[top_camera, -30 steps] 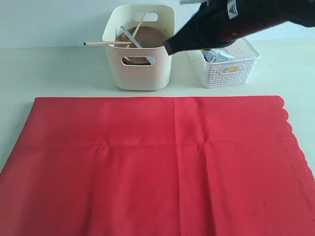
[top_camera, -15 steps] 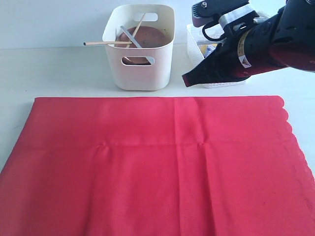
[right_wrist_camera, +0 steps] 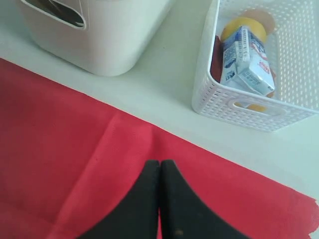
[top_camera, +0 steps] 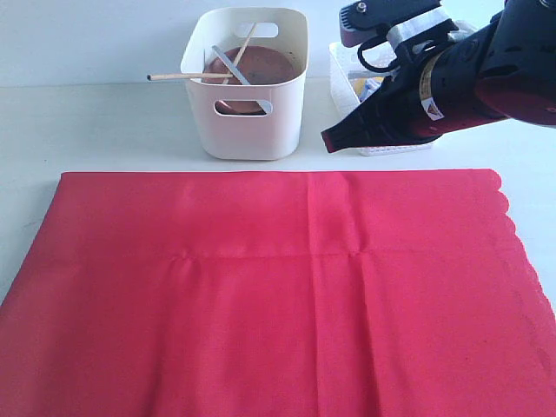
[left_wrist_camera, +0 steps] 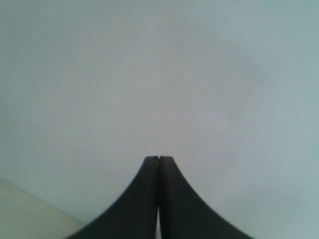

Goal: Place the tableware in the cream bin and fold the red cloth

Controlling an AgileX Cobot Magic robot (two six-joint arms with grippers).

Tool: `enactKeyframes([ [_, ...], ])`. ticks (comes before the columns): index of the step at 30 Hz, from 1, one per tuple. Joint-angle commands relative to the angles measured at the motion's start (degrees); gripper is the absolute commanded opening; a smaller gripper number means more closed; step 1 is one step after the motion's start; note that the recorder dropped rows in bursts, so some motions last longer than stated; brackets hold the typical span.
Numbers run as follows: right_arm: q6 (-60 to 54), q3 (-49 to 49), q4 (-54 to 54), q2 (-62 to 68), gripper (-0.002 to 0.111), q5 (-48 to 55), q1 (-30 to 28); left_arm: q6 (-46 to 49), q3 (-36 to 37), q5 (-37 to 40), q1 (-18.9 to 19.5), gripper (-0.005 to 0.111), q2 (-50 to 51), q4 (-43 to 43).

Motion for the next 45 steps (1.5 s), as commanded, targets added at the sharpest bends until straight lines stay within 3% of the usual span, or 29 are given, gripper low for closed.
enactKeyframes([
  [1,0.2,0.3,-0.3,-0.1,0.000,0.1,0.1,5.2,-4.1,3.8,-0.3,0.001,7.8,-0.7],
  [12,0.2,0.3,0.8,-0.1,0.000,0.1,0.1,11.3,-12.9,9.4,-0.3,0.001,27.5,2.4],
  [21,0.2,0.3,2.6,-0.1,0.000,0.1,0.1,9.3,-13.4,12.0,-0.3,0.003,44.0,2.3],
  [25,0.2,0.3,2.6,-0.1,0.000,0.1,0.1,8.8,-15.2,15.1,-2.6,0.019,52.8,2.3],
  [27,0.2,0.3,2.6,-0.1,0.000,0.1,0.1,9.3,-16.0,15.2,-5.2,0.039,59.3,2.5],
  [31,0.2,0.3,2.6,-0.1,0.000,0.1,0.1,9.1,-16.1,11.1,-6.0,0.056,73.1,2.4],
  [34,0.2,0.3,2.6,-0.1,0.000,0.1,0.1,5.8,-17.5,10.9,-6.1,0.057,79.8,2.1],
  [39,0.2,0.3,2.5,-0.1,0.000,0.1,0.1,6.0,-20.6,10.7,-11.4,0.057,87.3,6.4],
  [45,0.2,0.3,2.5,-0.1,0.000,0.1,0.1,6.0,-21.4,10.1,-11.7,0.055,93.0,6.6],
])
